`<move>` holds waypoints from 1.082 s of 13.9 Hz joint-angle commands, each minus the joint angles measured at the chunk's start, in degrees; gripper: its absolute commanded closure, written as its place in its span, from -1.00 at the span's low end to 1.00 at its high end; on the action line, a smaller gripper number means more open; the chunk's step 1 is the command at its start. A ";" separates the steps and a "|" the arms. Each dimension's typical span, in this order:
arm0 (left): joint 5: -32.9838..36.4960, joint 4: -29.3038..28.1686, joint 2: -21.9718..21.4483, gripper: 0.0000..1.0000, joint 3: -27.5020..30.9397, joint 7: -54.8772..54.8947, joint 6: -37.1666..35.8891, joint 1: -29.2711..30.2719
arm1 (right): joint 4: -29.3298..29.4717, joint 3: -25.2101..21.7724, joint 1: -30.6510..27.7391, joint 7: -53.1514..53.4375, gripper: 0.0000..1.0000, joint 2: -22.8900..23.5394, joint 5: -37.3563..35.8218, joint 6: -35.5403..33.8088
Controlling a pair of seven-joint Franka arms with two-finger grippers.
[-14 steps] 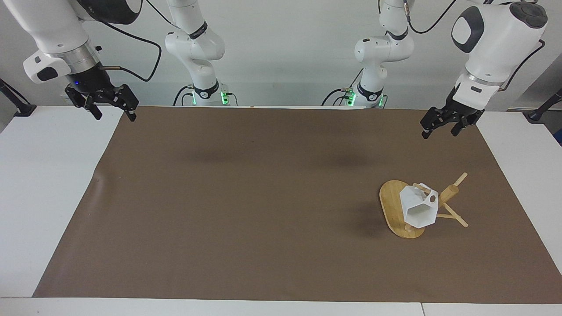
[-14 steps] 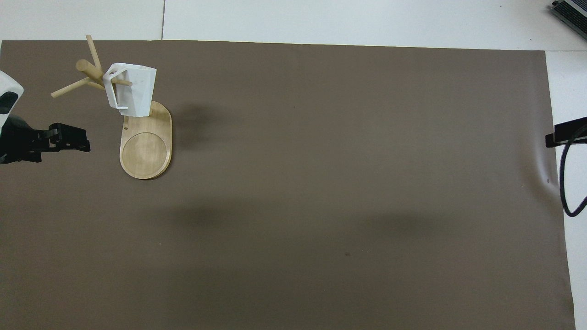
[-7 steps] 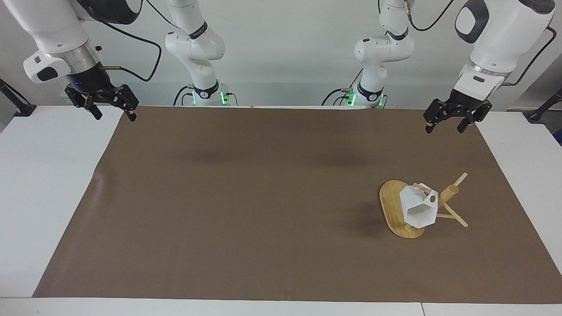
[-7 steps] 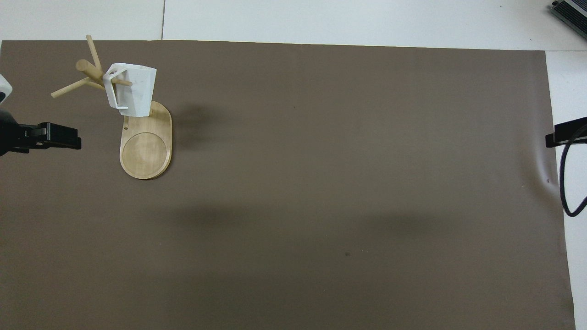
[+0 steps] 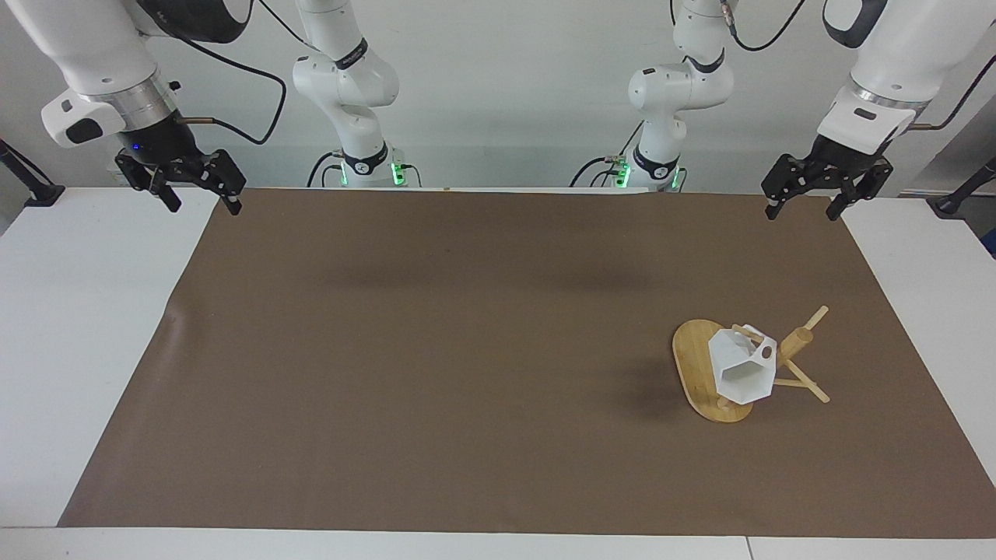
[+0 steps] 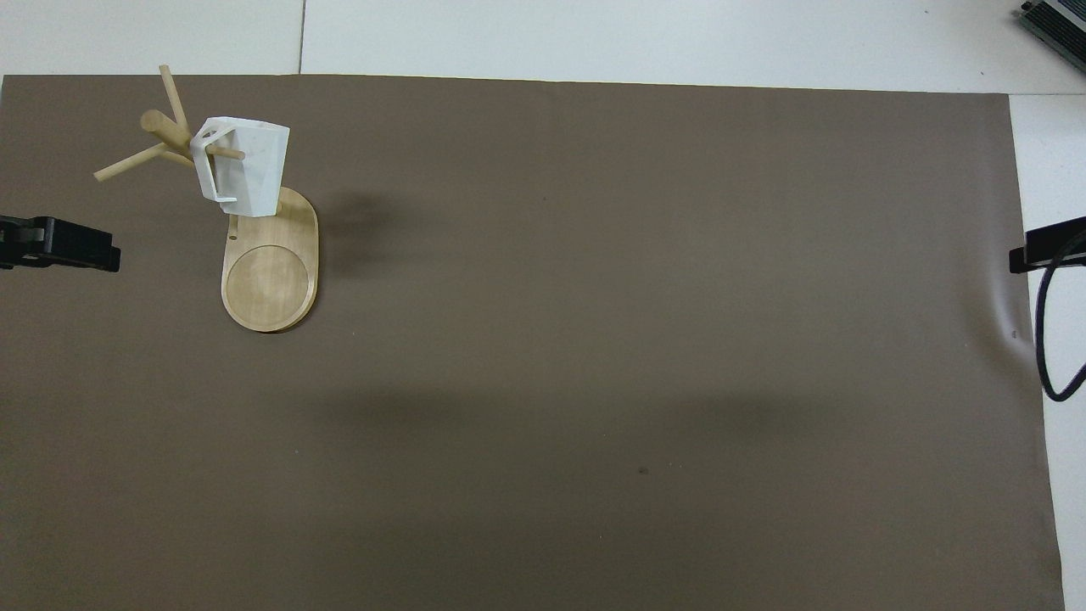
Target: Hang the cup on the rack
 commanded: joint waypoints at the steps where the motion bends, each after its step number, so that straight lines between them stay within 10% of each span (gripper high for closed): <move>1: 1.29 2.54 1.36 -1.00 0.13 0.43 -2.12 -0.20 | -1.86 0.54 -0.71 1.00 -1.00 -1.52 0.86 0.88; 15: 0.95 1.39 0.13 -1.00 0.39 -1.24 -1.86 0.59 | -1.86 0.54 -0.71 1.00 -1.00 -1.52 0.86 0.88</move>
